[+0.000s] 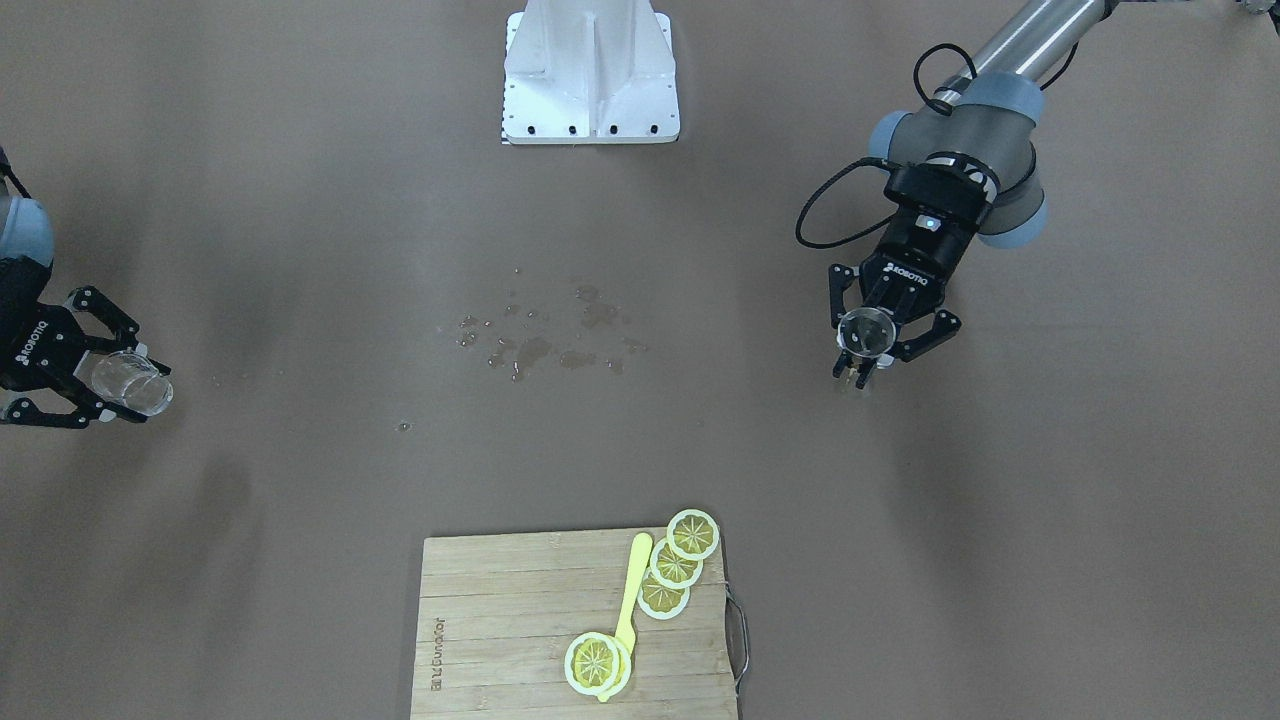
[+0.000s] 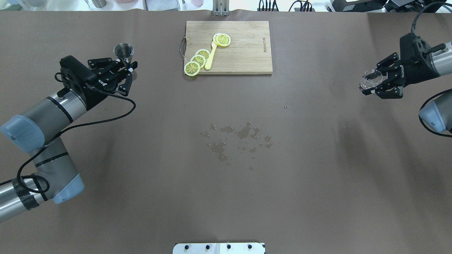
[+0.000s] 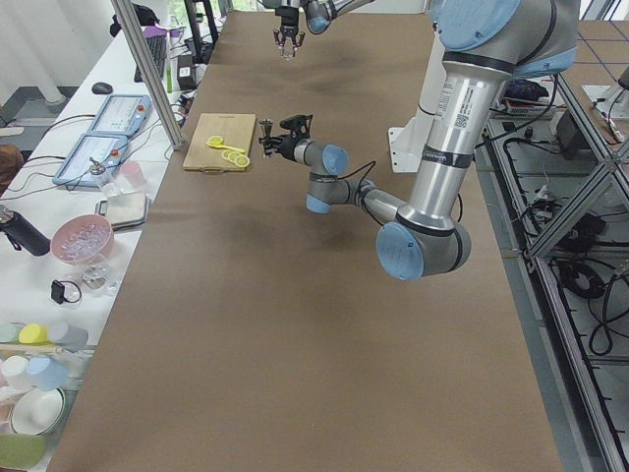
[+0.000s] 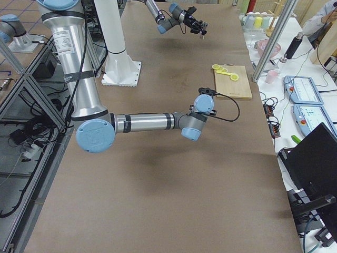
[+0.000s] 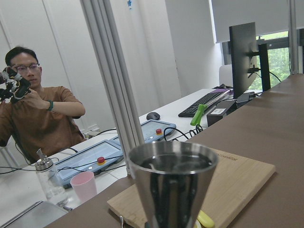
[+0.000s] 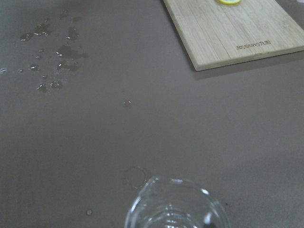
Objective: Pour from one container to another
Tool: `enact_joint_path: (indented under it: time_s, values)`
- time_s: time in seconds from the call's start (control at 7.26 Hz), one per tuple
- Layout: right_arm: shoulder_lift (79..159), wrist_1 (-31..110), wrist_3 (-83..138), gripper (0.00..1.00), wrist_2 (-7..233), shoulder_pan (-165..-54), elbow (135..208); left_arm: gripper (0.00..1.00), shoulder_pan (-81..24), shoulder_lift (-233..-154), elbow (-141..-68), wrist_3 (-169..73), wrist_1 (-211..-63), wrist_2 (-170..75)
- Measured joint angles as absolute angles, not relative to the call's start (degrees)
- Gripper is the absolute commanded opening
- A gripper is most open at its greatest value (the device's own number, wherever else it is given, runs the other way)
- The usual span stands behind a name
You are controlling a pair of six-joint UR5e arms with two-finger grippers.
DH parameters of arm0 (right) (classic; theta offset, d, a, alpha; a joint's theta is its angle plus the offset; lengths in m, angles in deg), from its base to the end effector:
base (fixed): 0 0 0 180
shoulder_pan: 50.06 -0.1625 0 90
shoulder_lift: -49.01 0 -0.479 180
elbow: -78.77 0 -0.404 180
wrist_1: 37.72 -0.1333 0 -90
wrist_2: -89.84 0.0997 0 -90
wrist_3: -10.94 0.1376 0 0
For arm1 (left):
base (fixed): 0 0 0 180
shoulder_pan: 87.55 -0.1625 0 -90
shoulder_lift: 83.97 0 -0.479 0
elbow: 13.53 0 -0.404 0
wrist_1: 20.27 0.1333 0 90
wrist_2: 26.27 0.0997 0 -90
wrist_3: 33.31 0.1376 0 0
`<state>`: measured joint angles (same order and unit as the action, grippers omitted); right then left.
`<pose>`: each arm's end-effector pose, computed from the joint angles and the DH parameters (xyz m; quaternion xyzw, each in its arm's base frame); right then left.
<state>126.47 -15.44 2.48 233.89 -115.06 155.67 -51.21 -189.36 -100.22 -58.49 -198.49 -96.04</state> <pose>-0.2426 -0.5722 0.5735 0.4331 -0.4455 -0.4543 0.6384 0.4014 -0.5198 0.4186 0.6553 0.3930 0.0245 0.6446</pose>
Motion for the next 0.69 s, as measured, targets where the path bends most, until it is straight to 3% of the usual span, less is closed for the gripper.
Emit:
enact_joint_path:
  time_s: [0.69]
  values:
    - [126.53,-31.85,17.61,0.00,224.79,-107.00,149.71,0.00,-57.16,-187.66,-100.05,-76.60,-190.54,-72.15]
